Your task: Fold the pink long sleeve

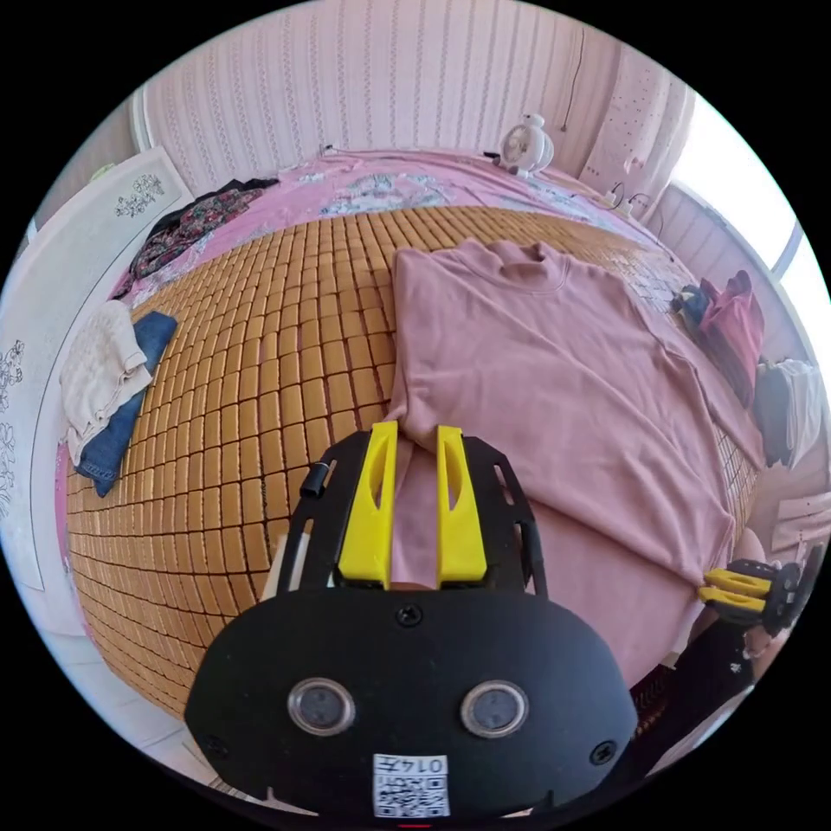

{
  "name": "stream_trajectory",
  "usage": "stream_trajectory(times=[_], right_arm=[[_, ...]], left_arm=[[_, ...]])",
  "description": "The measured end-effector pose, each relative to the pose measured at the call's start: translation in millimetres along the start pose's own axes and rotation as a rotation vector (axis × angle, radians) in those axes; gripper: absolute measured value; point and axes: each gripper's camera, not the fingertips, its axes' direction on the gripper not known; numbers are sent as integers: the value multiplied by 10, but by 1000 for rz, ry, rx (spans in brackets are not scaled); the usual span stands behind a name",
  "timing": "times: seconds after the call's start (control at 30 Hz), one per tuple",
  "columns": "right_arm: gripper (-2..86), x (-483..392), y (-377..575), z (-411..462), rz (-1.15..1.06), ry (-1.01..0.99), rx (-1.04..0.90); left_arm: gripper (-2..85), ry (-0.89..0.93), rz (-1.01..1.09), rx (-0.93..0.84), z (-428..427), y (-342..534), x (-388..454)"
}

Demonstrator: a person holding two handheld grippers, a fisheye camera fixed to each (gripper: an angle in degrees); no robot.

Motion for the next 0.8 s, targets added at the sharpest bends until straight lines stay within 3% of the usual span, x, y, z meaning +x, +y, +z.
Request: stream_trajectory(times=[0.17,0.23,0.33,0.5,0.67,0.8], right_arm=[[27,182,225,-470,28,-165,102],[31,196,290,-400,31,-190,82],[45,186,397,-54,12,-168,-23],[72,450,695,-172,38,-229,38],[117,1408,1245,-559,304,27,257],[134,2183,1700,-728,476,264,233]], left_arm=[[40,31,-33,3,30,-63,-61],[41,11,-73,18,-5,-72,-151],[49,125,-168,-6,85,-98,-377],[62,160,-192,20,-204,-25,-520],[52,256,24,71,-622,398,-57],[44,421,182,18,-667,856,639]])
